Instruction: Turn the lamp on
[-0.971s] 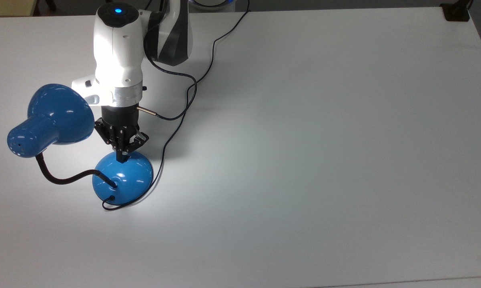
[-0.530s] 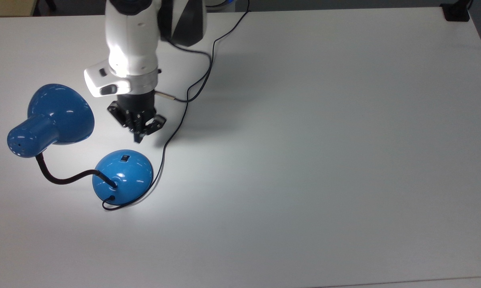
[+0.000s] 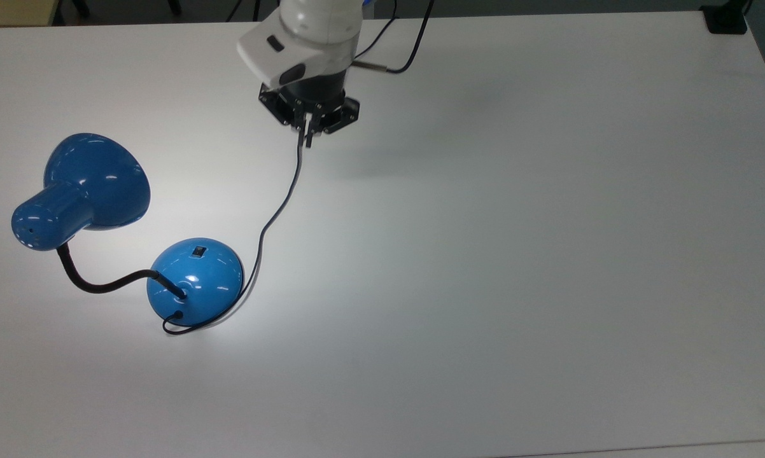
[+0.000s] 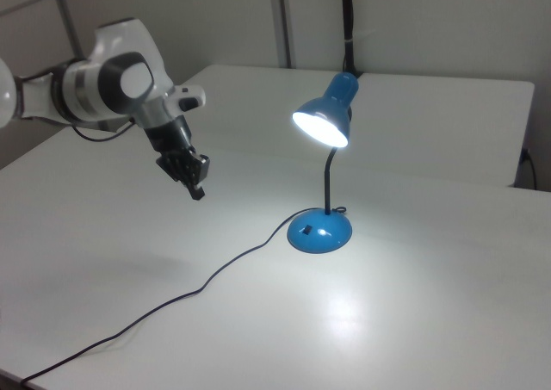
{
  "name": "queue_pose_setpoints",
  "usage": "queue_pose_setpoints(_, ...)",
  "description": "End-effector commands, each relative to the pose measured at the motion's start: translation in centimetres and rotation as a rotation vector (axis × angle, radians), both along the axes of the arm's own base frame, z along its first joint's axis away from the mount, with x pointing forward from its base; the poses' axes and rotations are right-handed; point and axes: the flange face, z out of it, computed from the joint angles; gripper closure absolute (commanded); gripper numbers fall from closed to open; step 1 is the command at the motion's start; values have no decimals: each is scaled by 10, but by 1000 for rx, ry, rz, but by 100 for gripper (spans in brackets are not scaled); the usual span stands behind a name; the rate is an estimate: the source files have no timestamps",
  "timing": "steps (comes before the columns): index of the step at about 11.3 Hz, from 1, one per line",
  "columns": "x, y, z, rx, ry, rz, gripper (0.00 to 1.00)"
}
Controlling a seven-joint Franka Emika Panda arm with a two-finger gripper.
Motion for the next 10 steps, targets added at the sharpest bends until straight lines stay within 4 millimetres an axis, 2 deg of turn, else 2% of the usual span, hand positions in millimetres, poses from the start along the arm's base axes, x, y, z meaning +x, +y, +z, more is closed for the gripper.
queue_pose_setpoints(1, -14, 16, 54, 26, 89, 83, 85)
queue_pose_setpoints(3, -19, 12, 94, 80, 100, 58, 76)
queue_pose_setpoints(4, -20, 8, 109, 125, 89, 40, 63)
queue_pose_setpoints(6, -20, -3, 125, 131, 75, 20, 10)
queue_pose_setpoints(7, -19, -14, 133, 131, 60, 1, 1)
queue_pose_setpoints(10, -28, -21, 146, 121, 82, -14, 0)
